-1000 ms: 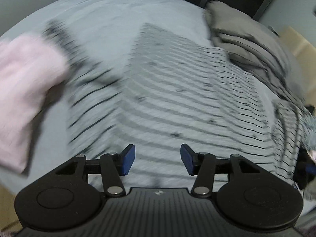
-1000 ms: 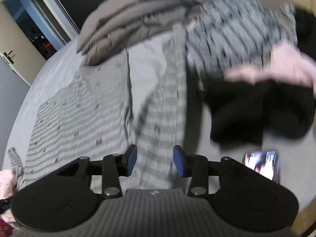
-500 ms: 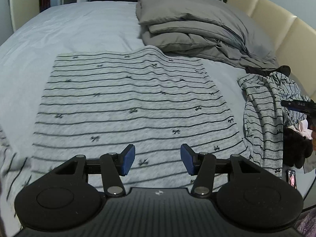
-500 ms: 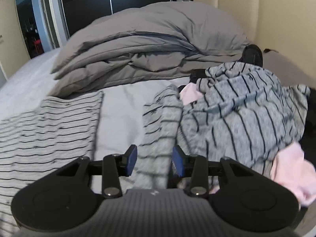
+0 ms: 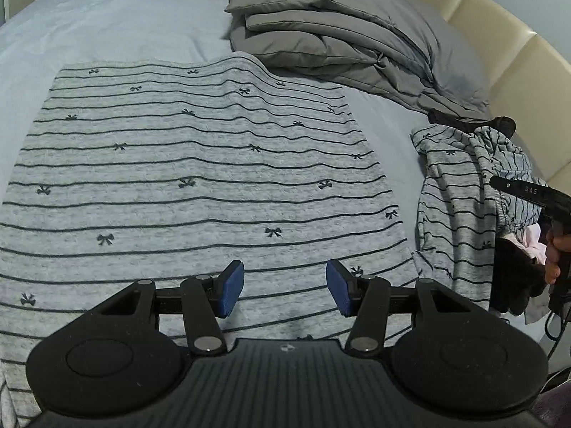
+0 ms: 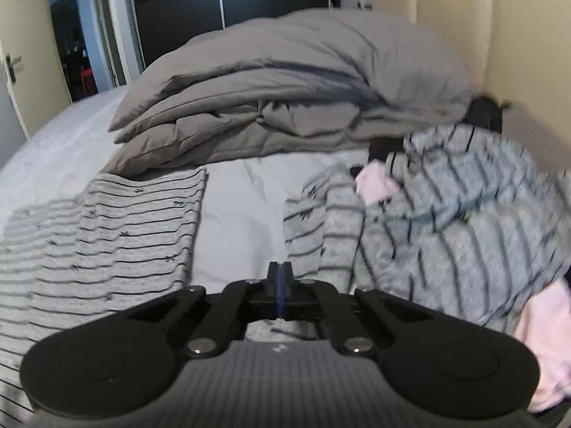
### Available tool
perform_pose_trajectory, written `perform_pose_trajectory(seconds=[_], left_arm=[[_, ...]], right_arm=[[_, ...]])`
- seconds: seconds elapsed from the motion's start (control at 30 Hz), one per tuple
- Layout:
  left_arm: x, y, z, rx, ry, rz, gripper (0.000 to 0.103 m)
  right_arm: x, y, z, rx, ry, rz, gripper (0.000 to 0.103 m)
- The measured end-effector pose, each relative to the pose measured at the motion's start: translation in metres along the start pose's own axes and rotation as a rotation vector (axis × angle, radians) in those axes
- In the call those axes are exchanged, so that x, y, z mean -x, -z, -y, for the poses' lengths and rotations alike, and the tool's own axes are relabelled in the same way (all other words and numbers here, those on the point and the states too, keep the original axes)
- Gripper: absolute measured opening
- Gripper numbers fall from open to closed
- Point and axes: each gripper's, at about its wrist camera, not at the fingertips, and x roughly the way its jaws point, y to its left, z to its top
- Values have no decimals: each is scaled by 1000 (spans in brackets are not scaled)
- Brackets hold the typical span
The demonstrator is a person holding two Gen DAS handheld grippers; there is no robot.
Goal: Fold clothes
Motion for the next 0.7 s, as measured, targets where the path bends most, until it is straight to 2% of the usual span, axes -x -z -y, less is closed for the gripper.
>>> perform_pose_trajectory(seconds=[0.07,0.13,0.17,0.2,0.27,0.33,0.5,0.6,0.7], left_arm=[[-1,1,2,-1,-2,-1,49],[-1,2,3,-3,-3,-3,49],[-1,3,3,-5,-2,-5,49],[-1,4,3,-7,-1,-7,49],[-2,5,2,-5,-3,-11,49],[-2,6,-1,4,-6,-13,49],[0,5,-5,20,-8,-9,49],[3,6,-7,21,-6,-2,49],[6,7,-10,23,-5,5,49]], right_arm=[[-3,0,0,21,55,7,8],[-9,0,3,20,82,-6,31],[-10,1,5,19,85,3,55],[-11,2,7,22,91,8,56],[-17,3,7,35,96,-3,52],[-23,4,9,23,90,-24,29],[-30,6,12,18,106,-44,5],[-21,3,14,-5,69,-25,2],[-2,-1,9,-23,-28,-4,2]])
